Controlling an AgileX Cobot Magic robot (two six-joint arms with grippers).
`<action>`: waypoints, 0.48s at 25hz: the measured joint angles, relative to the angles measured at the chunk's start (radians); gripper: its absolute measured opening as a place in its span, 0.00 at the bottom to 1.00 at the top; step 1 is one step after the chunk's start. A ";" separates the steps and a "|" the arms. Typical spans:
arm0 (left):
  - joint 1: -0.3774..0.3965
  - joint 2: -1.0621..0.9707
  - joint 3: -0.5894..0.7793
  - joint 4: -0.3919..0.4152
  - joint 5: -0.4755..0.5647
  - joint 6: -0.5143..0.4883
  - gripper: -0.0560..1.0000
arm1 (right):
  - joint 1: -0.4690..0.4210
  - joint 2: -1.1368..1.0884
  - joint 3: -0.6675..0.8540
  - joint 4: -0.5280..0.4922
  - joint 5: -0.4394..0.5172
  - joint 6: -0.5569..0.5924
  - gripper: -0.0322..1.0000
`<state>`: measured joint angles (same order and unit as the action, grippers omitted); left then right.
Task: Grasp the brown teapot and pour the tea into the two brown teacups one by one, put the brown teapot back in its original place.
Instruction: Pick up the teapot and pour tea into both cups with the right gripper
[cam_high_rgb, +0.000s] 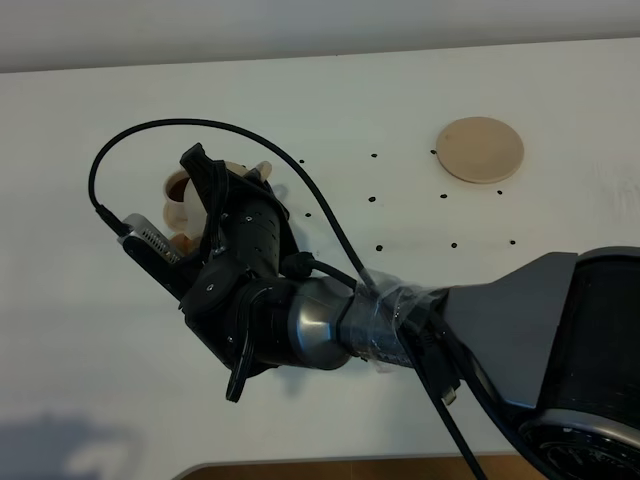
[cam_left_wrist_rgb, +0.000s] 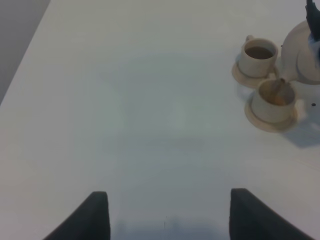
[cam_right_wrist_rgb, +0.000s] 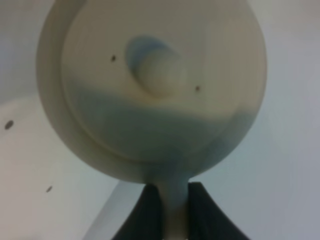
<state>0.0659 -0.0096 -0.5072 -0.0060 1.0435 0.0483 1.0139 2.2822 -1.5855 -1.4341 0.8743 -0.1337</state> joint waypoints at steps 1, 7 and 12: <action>0.000 0.000 0.000 0.000 0.000 0.000 0.58 | 0.002 0.000 0.000 -0.007 0.000 -0.002 0.14; 0.000 0.000 0.000 0.000 0.000 0.000 0.58 | 0.013 0.000 0.000 -0.042 -0.004 -0.023 0.14; 0.000 0.000 0.000 0.000 0.000 0.000 0.58 | 0.013 0.000 0.000 -0.050 -0.003 -0.054 0.14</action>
<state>0.0659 -0.0096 -0.5072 -0.0060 1.0435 0.0483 1.0271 2.2822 -1.5855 -1.4837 0.8709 -0.1879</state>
